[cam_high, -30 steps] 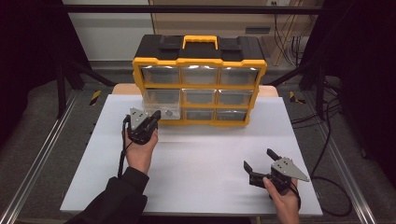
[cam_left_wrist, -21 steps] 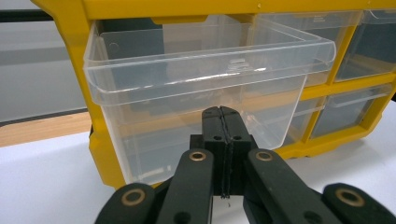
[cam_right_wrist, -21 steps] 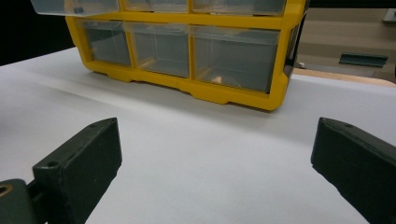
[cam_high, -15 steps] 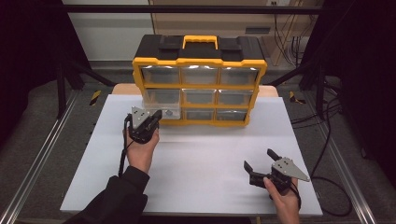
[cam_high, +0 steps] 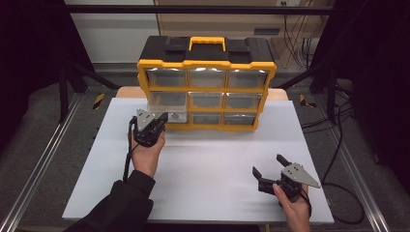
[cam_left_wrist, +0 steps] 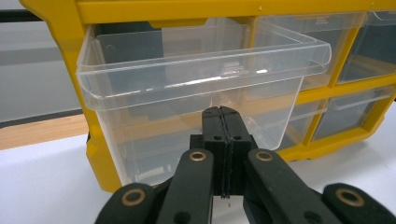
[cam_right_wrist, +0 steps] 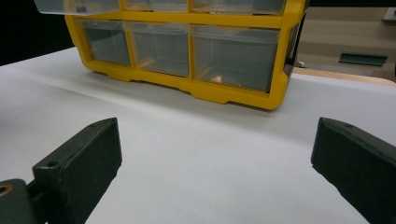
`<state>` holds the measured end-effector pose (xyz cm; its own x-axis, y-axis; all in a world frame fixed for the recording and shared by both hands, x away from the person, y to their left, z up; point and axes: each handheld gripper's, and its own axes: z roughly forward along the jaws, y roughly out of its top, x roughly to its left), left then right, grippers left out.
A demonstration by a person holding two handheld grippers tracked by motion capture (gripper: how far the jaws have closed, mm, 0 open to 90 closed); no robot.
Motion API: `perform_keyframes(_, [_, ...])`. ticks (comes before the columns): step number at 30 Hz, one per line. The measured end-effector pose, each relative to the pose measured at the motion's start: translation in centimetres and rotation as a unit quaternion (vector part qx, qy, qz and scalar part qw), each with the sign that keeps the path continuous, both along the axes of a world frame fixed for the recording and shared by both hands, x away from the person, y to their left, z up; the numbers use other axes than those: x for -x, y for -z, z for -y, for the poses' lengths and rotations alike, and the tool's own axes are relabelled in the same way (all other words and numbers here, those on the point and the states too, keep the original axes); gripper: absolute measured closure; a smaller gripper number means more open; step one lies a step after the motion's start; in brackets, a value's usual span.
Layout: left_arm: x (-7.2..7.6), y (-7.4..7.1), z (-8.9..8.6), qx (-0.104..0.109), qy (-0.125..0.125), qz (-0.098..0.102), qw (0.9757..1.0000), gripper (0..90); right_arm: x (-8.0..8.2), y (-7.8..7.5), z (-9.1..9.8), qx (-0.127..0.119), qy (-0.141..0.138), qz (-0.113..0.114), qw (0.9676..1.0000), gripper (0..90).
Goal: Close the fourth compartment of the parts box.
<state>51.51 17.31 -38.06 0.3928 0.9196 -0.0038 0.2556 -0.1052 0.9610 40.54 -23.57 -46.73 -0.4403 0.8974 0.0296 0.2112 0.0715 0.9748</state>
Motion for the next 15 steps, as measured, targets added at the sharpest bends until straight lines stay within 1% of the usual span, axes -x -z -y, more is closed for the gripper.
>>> perform_keyframes(10, [-0.64,-0.06,0.00,0.001,-0.002,0.000,1.0000,90.0,0.00,0.00,0.02,0.002,0.002,0.001,1.0000,2.1])
perform_keyframes(12, [-0.72,-0.01,-0.01,0.001,-0.002,0.001,1.0000,90.0,0.07,-0.07,0.01,-0.002,0.001,0.003,1.0000,1.9])
perform_keyframes(15, [-0.86,0.00,0.01,-0.001,-0.001,0.001,1.0000,90.0,0.02,-0.01,0.02,0.001,0.003,0.001,1.0000,1.9])
